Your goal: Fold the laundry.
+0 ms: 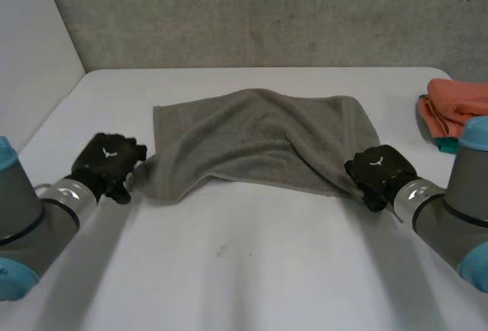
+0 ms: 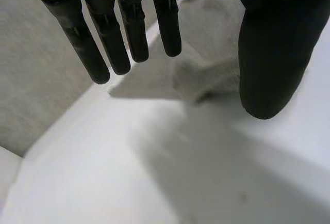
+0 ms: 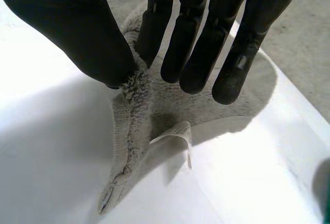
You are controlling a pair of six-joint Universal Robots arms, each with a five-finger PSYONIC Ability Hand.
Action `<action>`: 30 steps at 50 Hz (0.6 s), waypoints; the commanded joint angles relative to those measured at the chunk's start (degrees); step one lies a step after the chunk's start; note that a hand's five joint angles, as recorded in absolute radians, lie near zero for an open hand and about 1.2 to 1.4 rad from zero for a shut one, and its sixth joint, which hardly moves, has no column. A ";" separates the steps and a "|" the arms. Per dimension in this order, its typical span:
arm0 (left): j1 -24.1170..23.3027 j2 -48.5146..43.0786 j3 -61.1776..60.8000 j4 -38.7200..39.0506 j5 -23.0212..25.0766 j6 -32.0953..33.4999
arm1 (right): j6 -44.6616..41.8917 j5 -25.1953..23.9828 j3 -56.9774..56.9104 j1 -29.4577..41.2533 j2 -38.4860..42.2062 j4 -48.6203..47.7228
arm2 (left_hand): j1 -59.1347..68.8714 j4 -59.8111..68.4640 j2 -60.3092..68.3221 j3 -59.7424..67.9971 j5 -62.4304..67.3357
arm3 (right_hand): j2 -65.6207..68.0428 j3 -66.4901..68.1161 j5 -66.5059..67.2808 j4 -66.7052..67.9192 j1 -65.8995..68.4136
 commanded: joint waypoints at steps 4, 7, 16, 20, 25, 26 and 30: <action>-5.62 7.60 -2.69 -1.85 -2.46 -13.40 | 0.11 0.10 0.75 -3.37 -1.83 -0.84 | 1.22 1.61 1.24 0.89 1.78 | 12.70 12.29 12.83 11.90 23.64; -8.87 6.64 -2.61 -1.85 -6.14 -16.56 | 0.11 0.19 0.75 -3.64 -2.45 -0.84 | 1.05 1.44 1.07 0.72 1.61 | 12.70 12.29 12.83 11.90 23.64; -12.40 -2.68 0.55 -1.50 -16.53 -15.87 | 0.11 0.02 0.75 -4.07 -2.63 -0.57 | 0.72 1.10 0.73 0.39 1.27 | 12.70 12.29 12.83 11.90 23.64; -11.96 -5.41 2.23 -1.33 -16.53 -15.35 | 0.11 -0.07 0.75 -4.60 -2.63 -0.40 | 0.88 1.27 0.90 0.55 1.44 | 12.70 12.29 12.83 11.90 23.64; -11.61 -7.87 4.16 -0.98 -16.53 -13.24 | 0.11 -0.16 0.75 -4.95 -2.63 -0.40 | 1.05 1.44 1.07 0.72 1.61 | 12.70 12.29 12.83 11.90 23.64; -11.34 -8.13 4.34 -0.71 -16.53 -12.19 | 0.02 -0.16 0.75 -5.22 -2.63 -0.40 | 1.05 1.44 1.07 0.72 1.61 | 12.70 12.29 12.83 11.90 23.64; -10.20 -8.22 4.16 0.96 -16.53 -8.76 | -0.07 -0.16 0.75 -5.31 -2.63 -0.40 | 0.05 0.44 0.07 -0.28 0.60 | 12.70 12.29 12.83 11.90 23.64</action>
